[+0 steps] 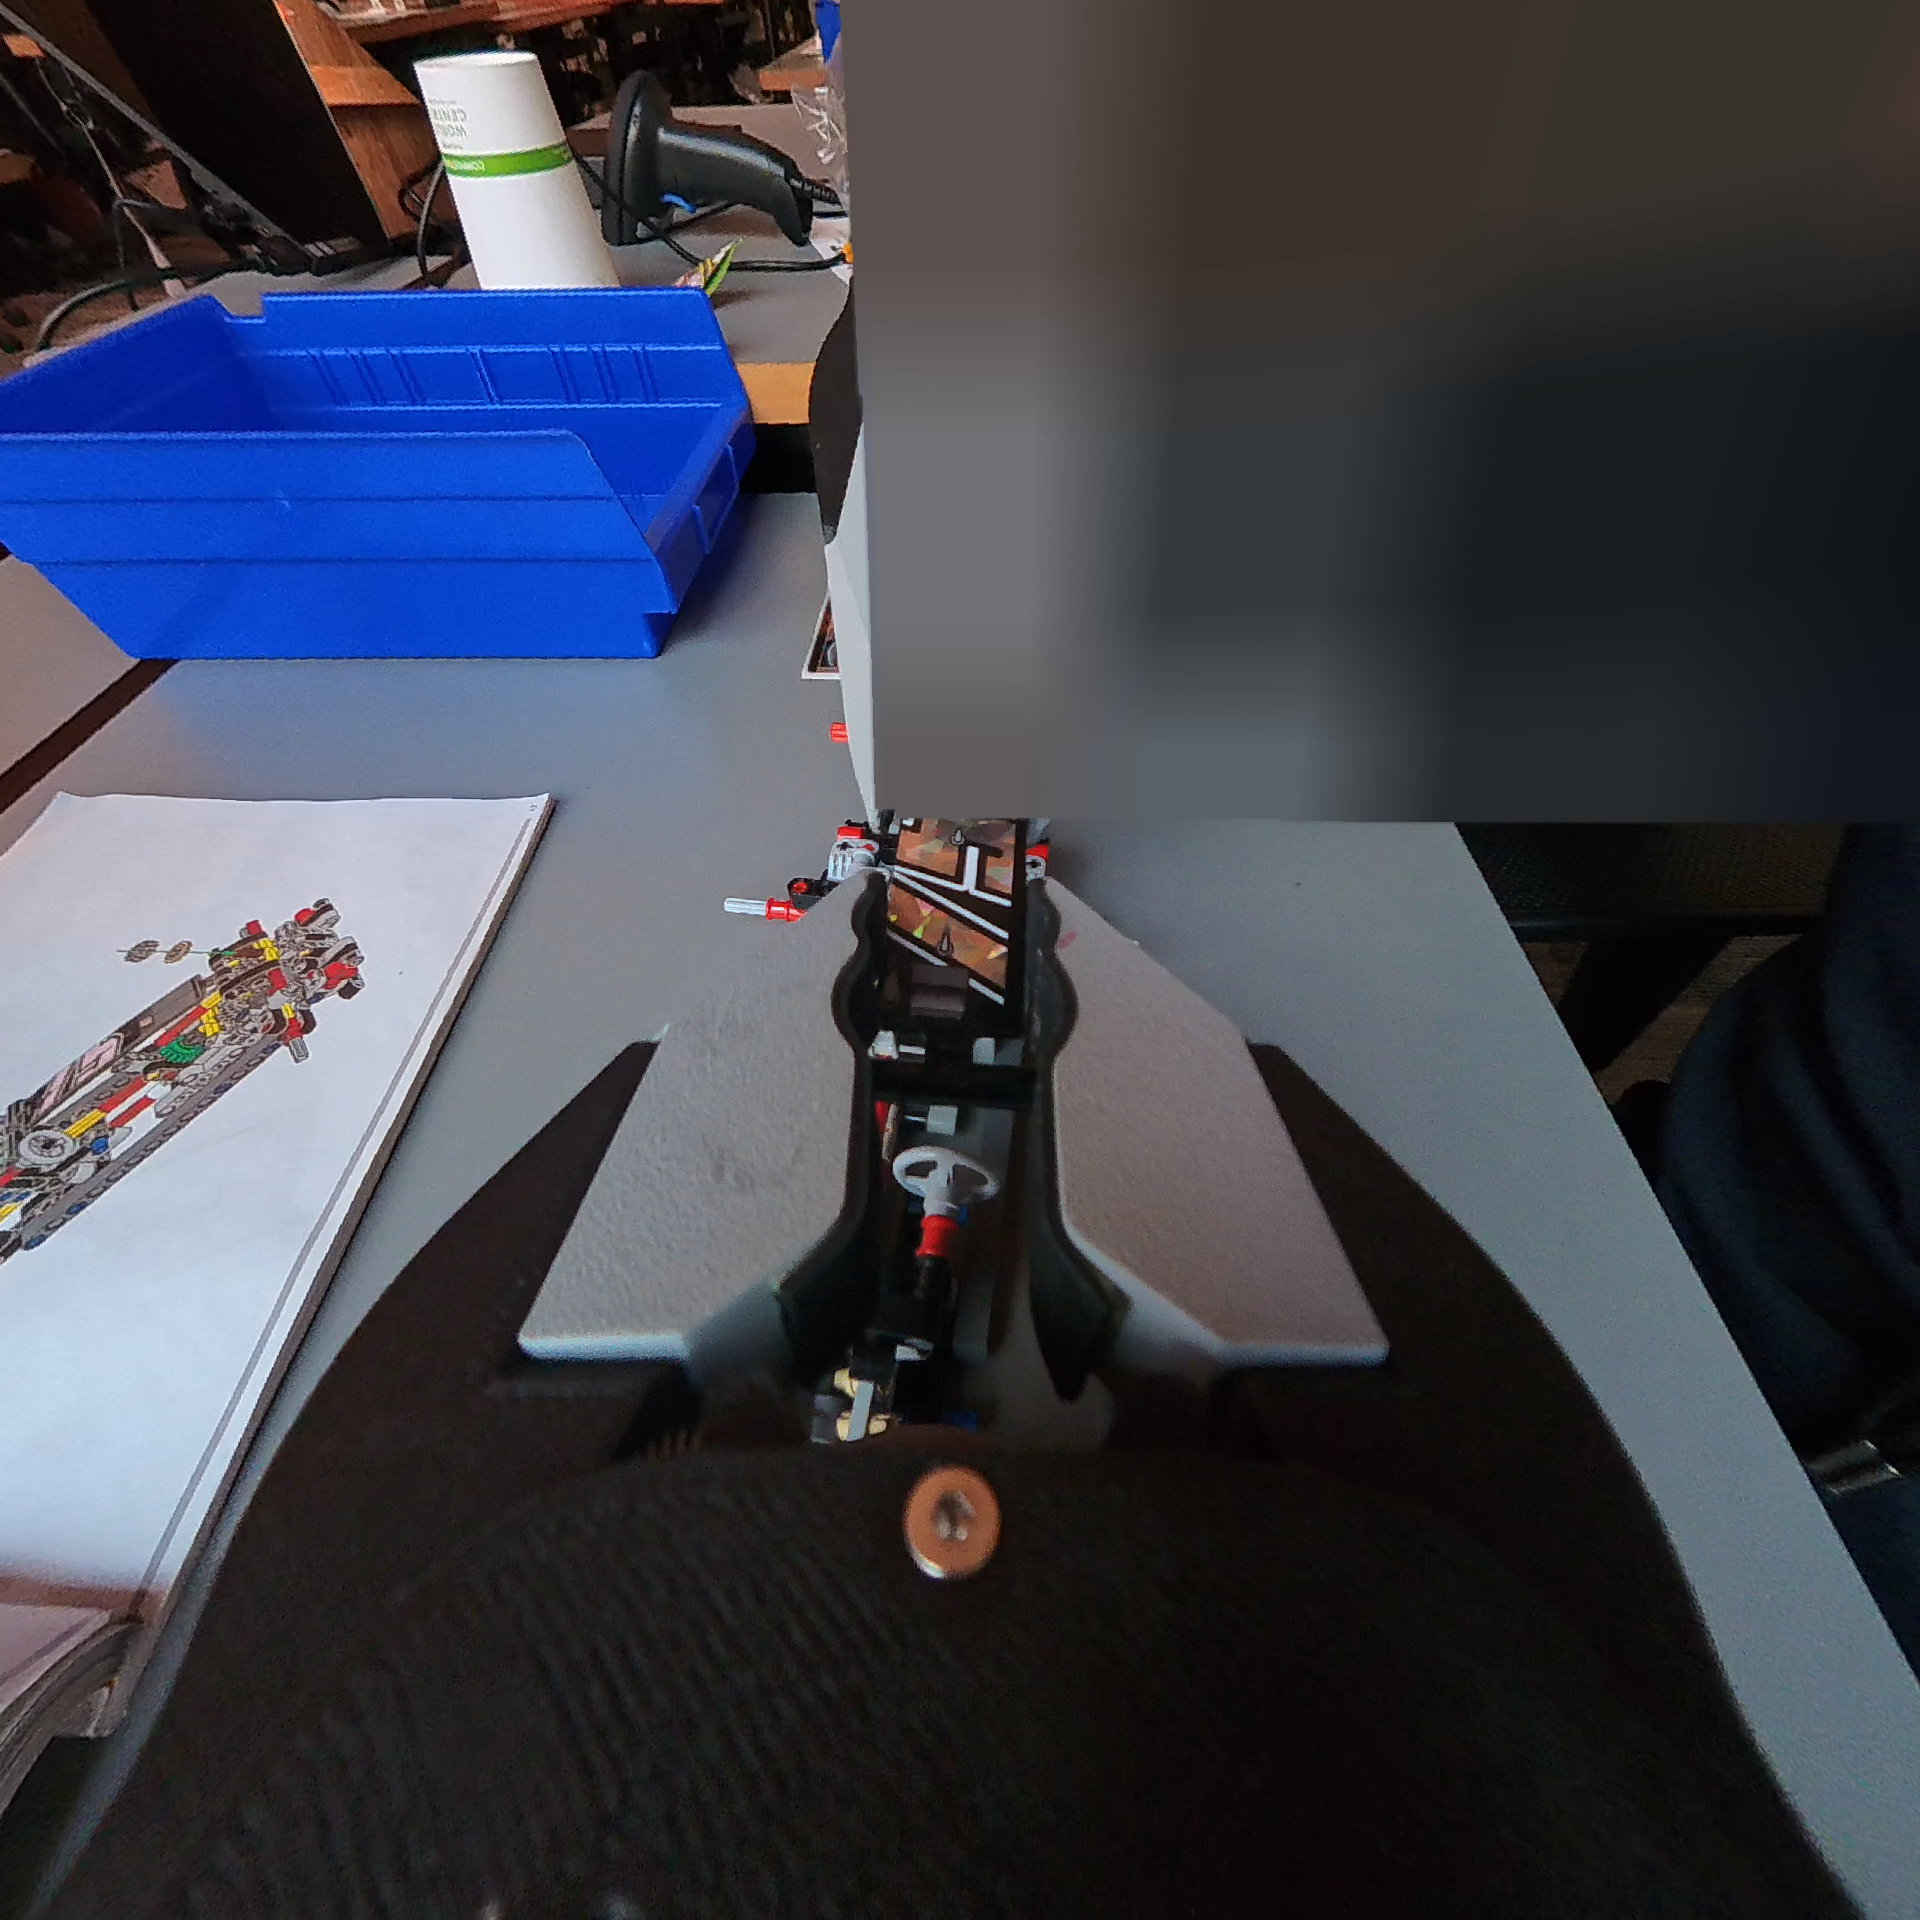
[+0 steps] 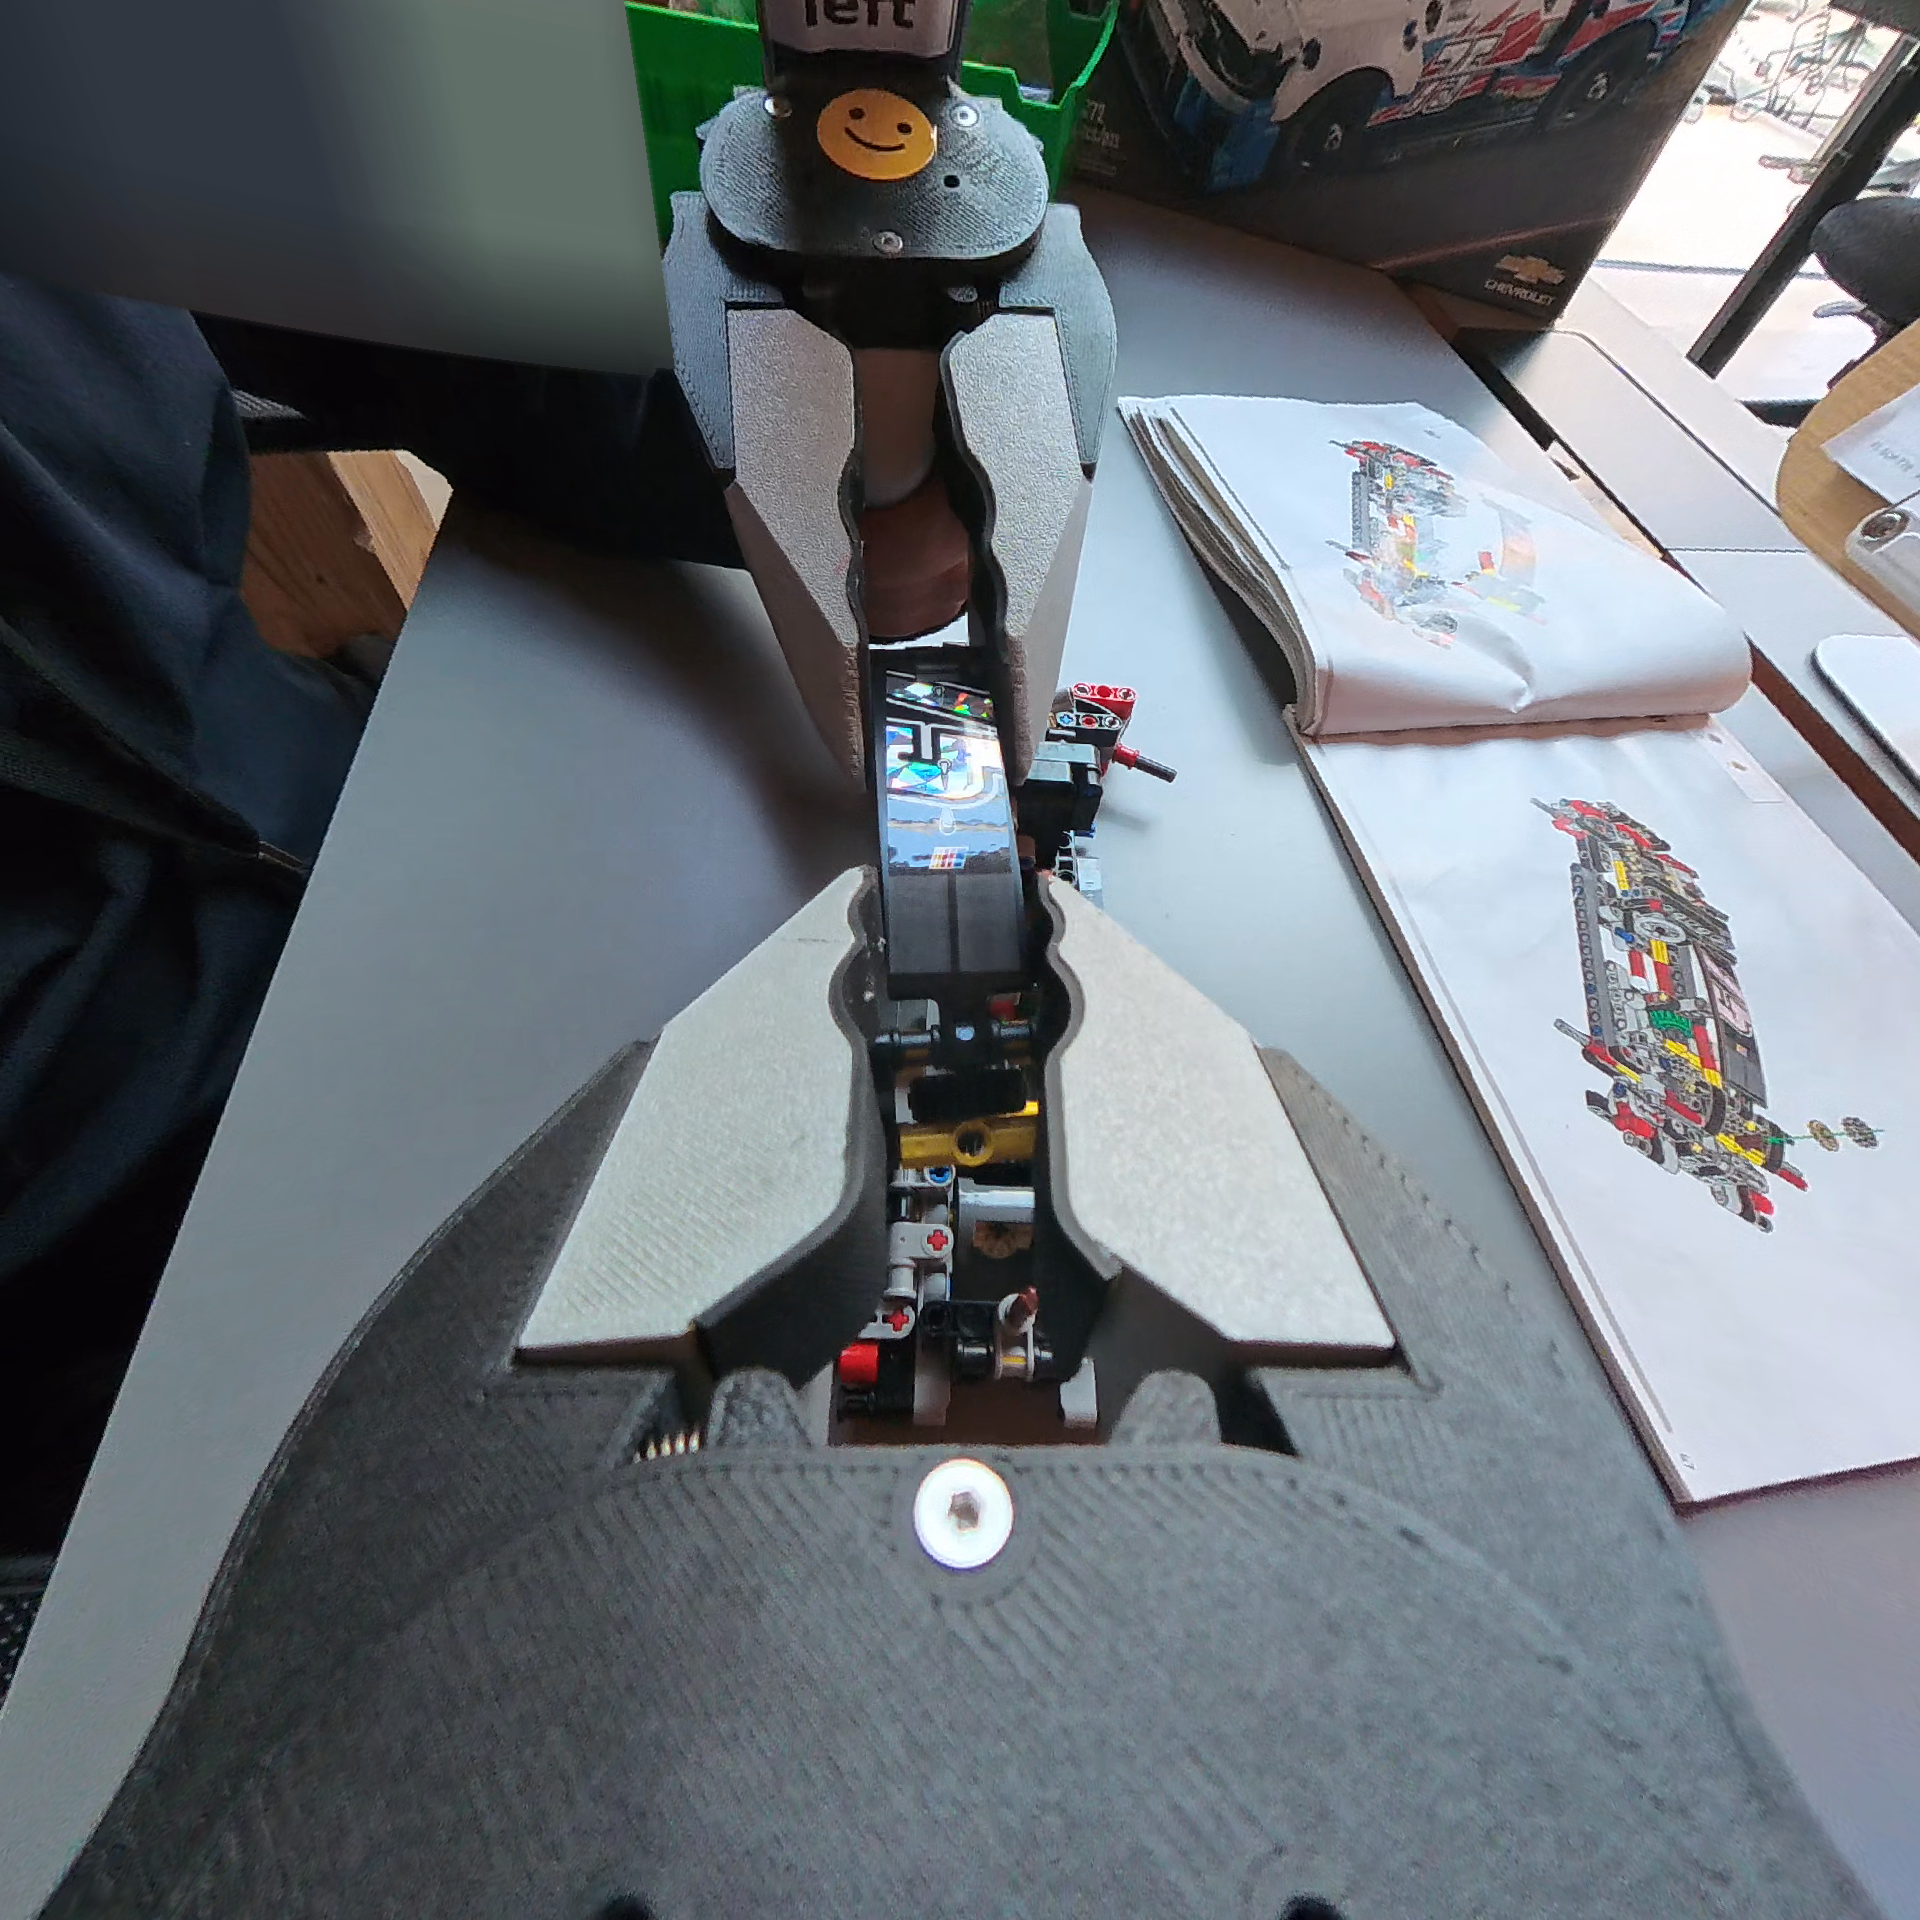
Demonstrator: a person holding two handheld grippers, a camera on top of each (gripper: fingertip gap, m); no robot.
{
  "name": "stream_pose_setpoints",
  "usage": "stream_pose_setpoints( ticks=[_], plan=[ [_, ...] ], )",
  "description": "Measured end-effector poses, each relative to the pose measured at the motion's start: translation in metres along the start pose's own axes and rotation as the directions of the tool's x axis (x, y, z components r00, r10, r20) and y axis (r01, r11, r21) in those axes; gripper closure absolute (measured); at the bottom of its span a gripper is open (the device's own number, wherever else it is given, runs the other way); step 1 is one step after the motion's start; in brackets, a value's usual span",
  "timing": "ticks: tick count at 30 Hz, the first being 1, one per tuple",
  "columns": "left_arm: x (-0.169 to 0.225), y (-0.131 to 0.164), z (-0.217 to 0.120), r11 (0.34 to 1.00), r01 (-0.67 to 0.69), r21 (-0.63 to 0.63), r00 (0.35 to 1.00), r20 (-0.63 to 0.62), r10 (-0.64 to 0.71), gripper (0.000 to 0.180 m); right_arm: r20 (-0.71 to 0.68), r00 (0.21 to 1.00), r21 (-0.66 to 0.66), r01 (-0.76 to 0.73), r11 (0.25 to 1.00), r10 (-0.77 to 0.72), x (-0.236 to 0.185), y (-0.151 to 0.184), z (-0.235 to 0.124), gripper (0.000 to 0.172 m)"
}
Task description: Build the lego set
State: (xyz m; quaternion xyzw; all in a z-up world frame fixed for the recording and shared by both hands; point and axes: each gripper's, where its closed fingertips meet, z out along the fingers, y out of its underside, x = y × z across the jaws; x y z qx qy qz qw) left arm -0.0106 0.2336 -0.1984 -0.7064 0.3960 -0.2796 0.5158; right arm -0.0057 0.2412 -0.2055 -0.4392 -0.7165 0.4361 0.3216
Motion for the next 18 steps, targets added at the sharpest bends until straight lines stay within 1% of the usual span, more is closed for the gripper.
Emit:
stream_pose_setpoints(
  ticks=[4,14,18],
  plan=[
    [0.0,0.0,-0.001,1.0,-0.002,0.002,1.0,-0.004,0.002,0.157,0.008,1.0,0.017,-0.007,1.0,0.007,-0.001,-0.001,0.001,0.146],
    [-0.002,0.005,-0.002,0.999,0.048,-0.001,0.999,-0.025,-0.048,0.156,-0.013,1.0,-0.001,-0.006,1.0,0.006,0.001,0.001,0.005,0.146],
    [-0.006,0.01,-0.003,0.994,0.107,-0.022,0.993,-0.055,-0.108,0.156,-0.025,0.999,-0.025,-0.022,0.999,0.021,0.004,0.005,0.009,0.146]
  ],
)
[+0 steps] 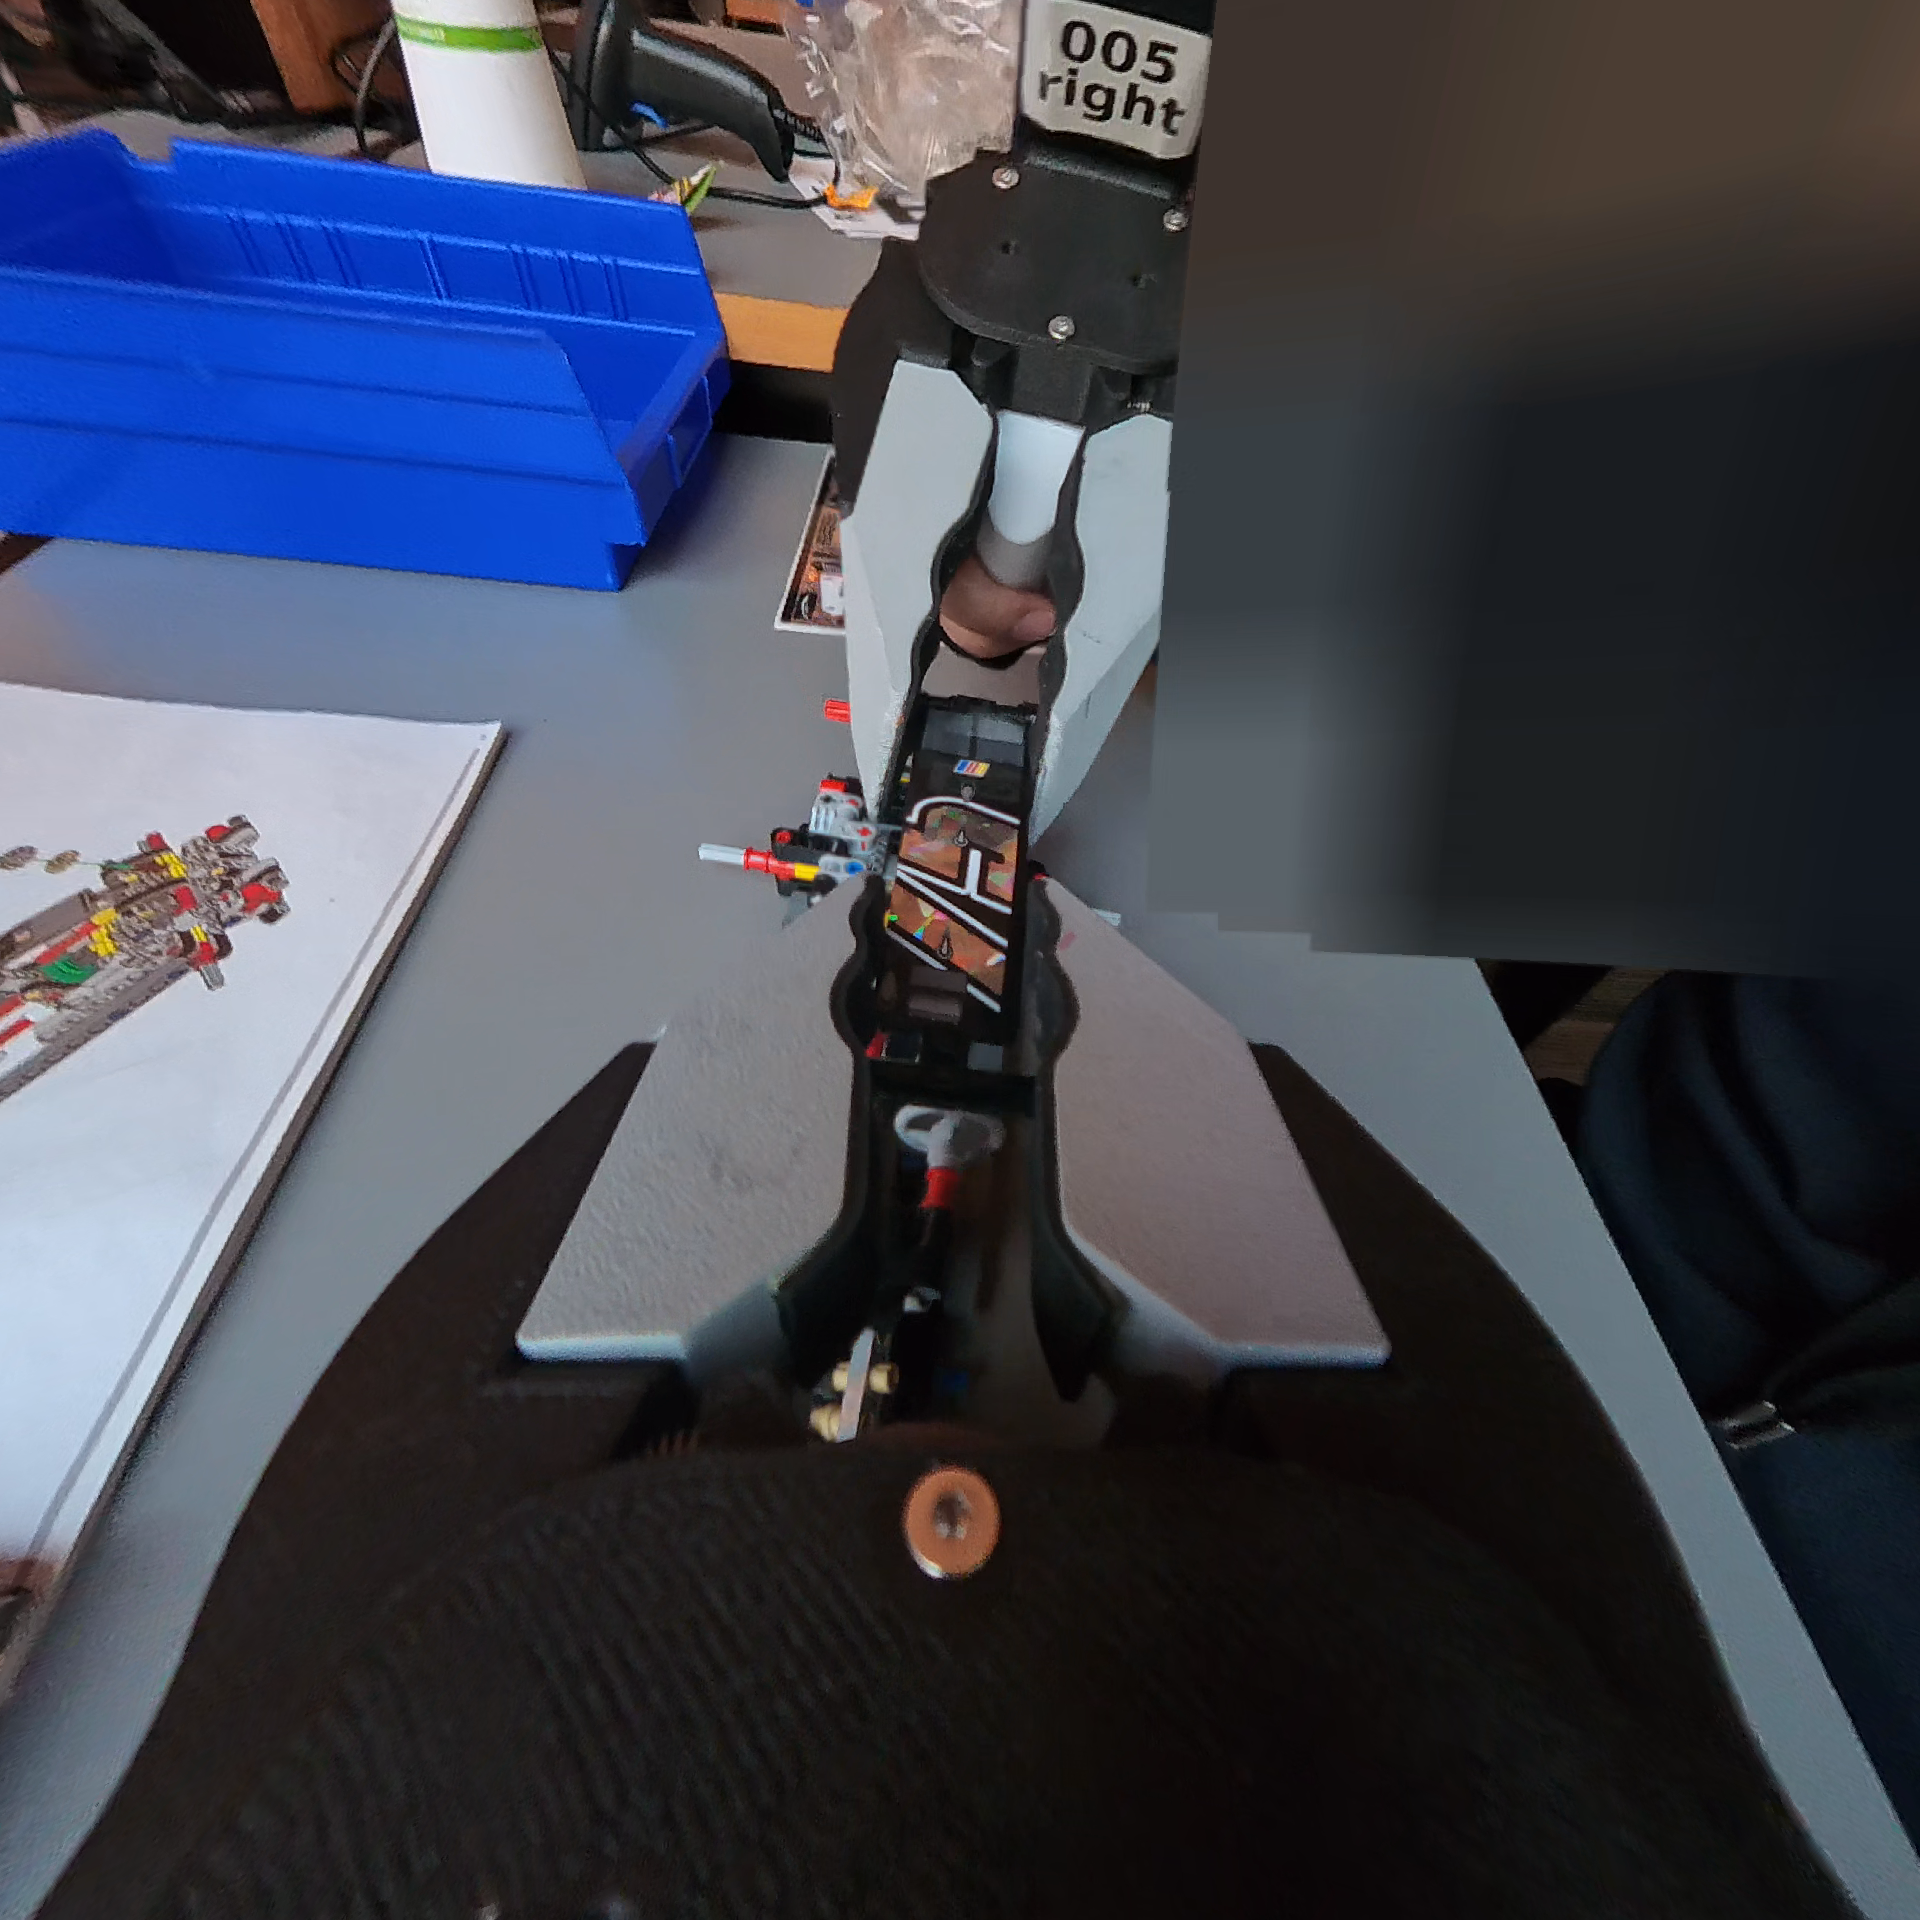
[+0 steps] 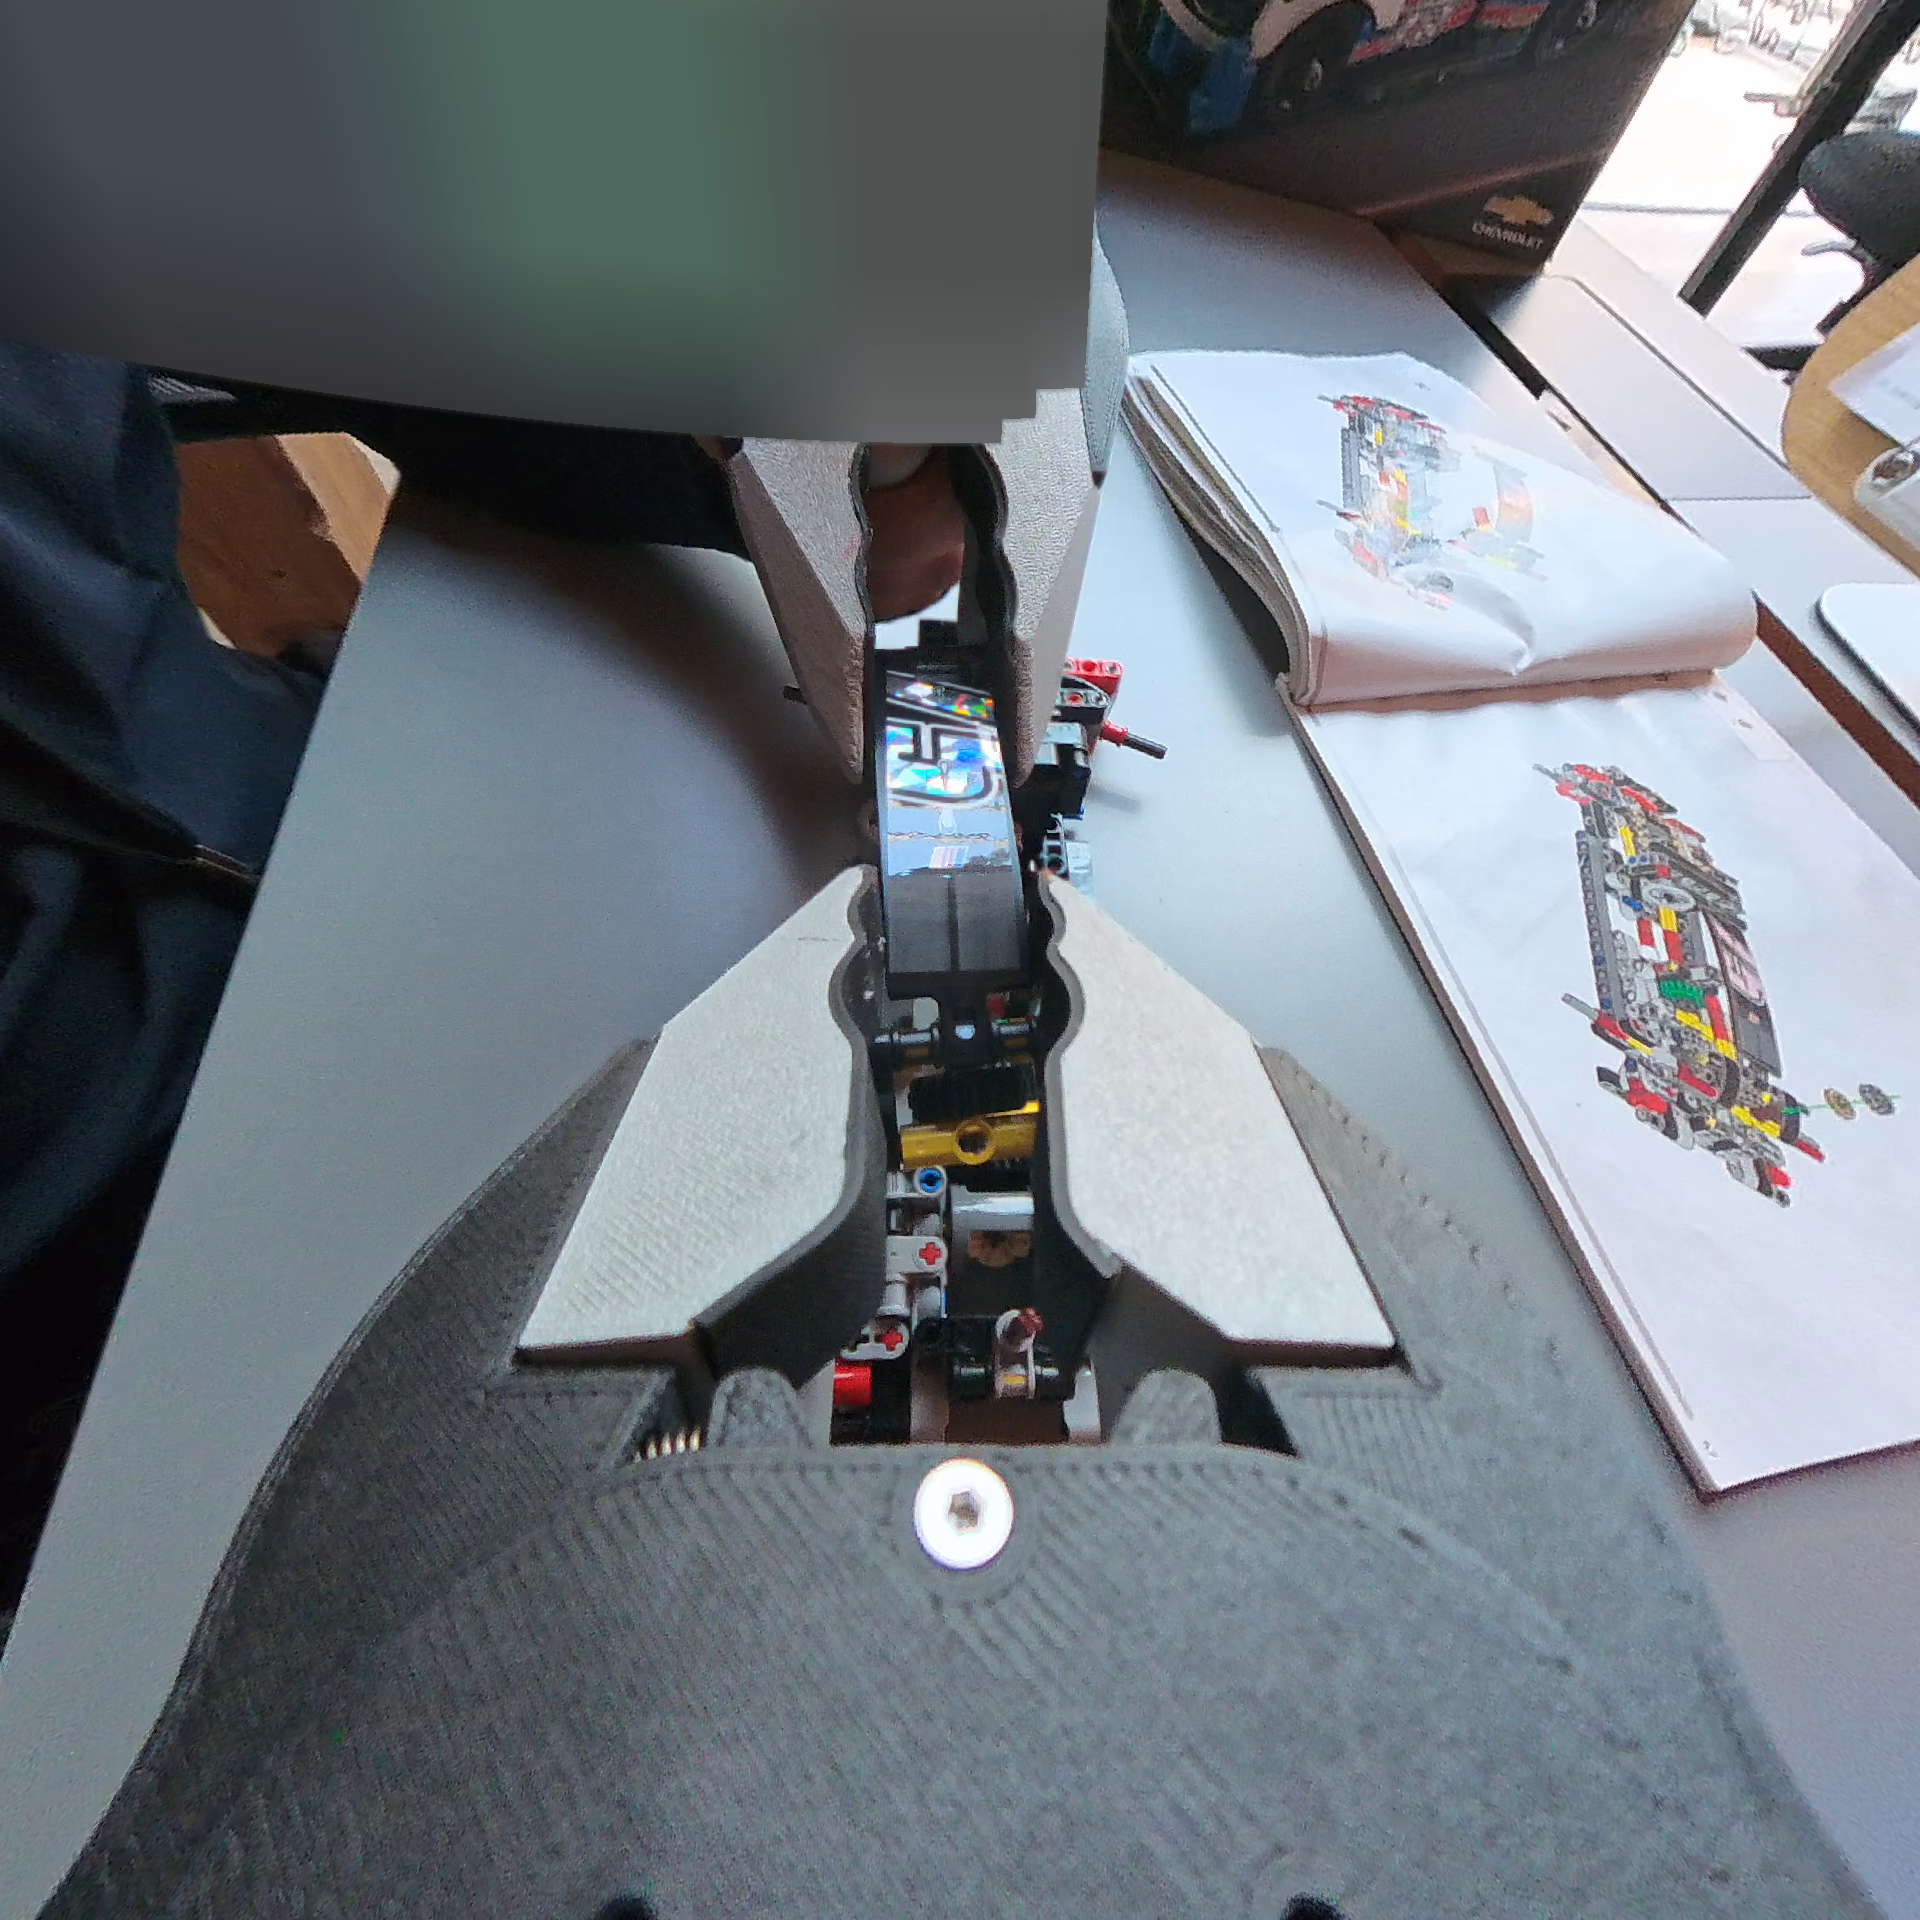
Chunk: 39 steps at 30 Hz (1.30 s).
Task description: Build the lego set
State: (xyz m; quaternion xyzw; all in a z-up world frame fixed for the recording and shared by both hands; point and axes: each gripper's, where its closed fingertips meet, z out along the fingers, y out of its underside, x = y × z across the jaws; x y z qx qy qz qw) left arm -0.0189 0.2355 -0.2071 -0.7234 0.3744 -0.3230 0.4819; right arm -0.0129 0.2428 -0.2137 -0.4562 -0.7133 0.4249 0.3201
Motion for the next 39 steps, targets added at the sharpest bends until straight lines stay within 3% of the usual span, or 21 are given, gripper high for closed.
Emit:
stream_pose_setpoints(
  ticks=[5,12,19,39],
  plan=[
    [-0.026,0.0,-0.021,0.992,0.123,0.008,0.992,0.018,-0.123,0.133,-0.049,0.998,-0.048,-0.047,0.998,0.044,0.012,0.011,0.002,0.146],
    [-0.052,-0.006,-0.062,0.984,0.177,0.031,0.98,0.082,-0.179,0.133,-0.095,0.995,-0.082,-0.043,0.996,0.035,0.02,0.017,-0.003,0.146],
    [-0.063,0.013,-0.062,0.985,0.146,-0.091,0.974,0.186,-0.127,0.136,-0.095,0.995,-0.093,-0.043,0.995,0.034,0.021,0.02,0.0,0.146],
    [-0.071,0.022,-0.062,0.976,0.195,-0.099,0.964,0.203,-0.172,0.14,-0.092,0.996,-0.151,-0.033,0.988,0.019,0.018,0.03,0.015,0.146]
  ],
)
